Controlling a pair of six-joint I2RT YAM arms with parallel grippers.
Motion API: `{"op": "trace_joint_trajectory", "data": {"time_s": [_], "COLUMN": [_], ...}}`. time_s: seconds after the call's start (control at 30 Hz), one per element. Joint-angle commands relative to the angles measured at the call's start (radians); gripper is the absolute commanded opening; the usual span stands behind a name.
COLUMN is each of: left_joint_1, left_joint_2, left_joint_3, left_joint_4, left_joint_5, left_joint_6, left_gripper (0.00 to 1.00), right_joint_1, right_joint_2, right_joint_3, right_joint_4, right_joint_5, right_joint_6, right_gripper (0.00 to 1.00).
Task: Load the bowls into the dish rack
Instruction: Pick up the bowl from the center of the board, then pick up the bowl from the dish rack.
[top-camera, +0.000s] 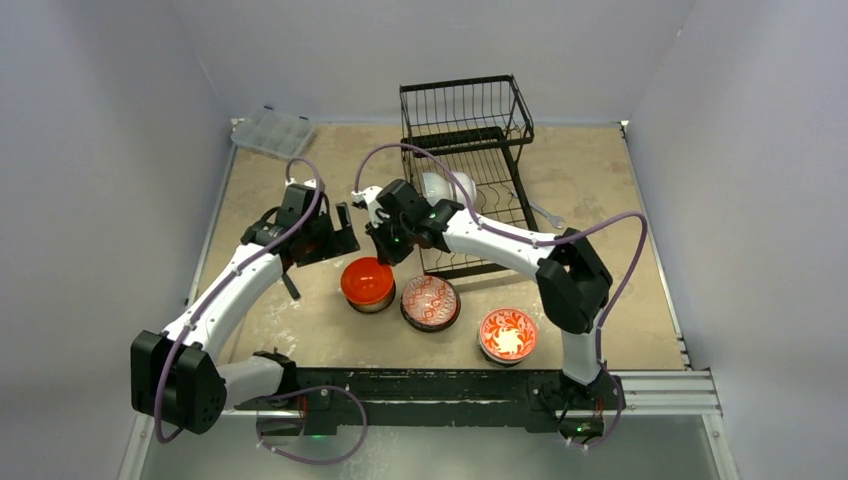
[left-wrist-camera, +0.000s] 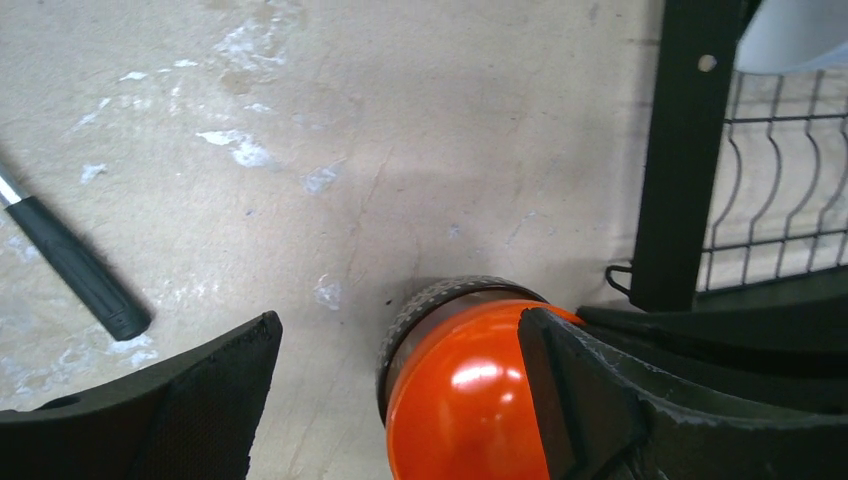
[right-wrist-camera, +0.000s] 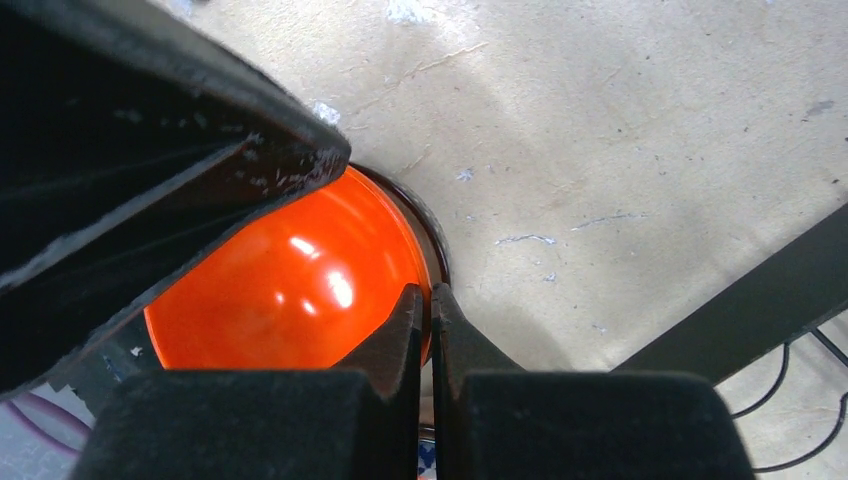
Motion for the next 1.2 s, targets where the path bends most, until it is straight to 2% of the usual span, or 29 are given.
{"op": "trace_joint_trajectory", "data": {"time_s": [0.0,0.17,0.27,0.5,0.6,0.73,0.97,1.07,1.17], "left_joint_1": [0.003,0.003,0.003,0.002,0.001,0.001,0.001,0.001,0.001], "left_joint_2": [-0.026,-0.018,-0.004,-0.007,-0.007,0.004,0.022,0.028,0.026], "left_joint_3": [0.027,-0.018,-0.038,-0.058,-0.063,-0.059,-0.061,-0.062,-0.063], "left_joint_4": [0.061,0.111,0.127,0.102,0.107,0.115,0.113,0.116,0.118], "left_joint_5": [0.110,0.245,0.307,0.310,0.308,0.304,0.304,0.309,0.303], "left_joint_6": [0.032,0.031,0.031,0.058,0.060,0.060,0.070,0.073,0.074], "left_gripper": [0.86,0.80,0.72,0.65,0.55,0.35,0.32,0.25,0.11], "right_joint_1": [-0.012,-0.031,-0.034,-0.041,-0.042,-0.044,-0.049,-0.050,-0.054], "right_joint_2": [-0.078,-0.102,-0.111,-0.123,-0.126,-0.125,-0.132,-0.135,-0.139], "right_joint_3": [0.058,0.058,0.059,0.058,0.062,0.081,0.091,0.094,0.087], "right_joint_4": [-0.011,-0.018,-0.027,-0.036,-0.036,-0.051,-0.049,-0.055,-0.049], "right_joint_5": [0.039,0.063,0.072,0.080,0.083,0.079,0.075,0.078,0.070], "right_joint_6": [0.013,0.011,0.008,0.013,0.013,0.012,0.016,0.017,0.018], "right_gripper": [0.00,0.00,0.00,0.00,0.00,0.00,0.00,0.00,0.00]}}
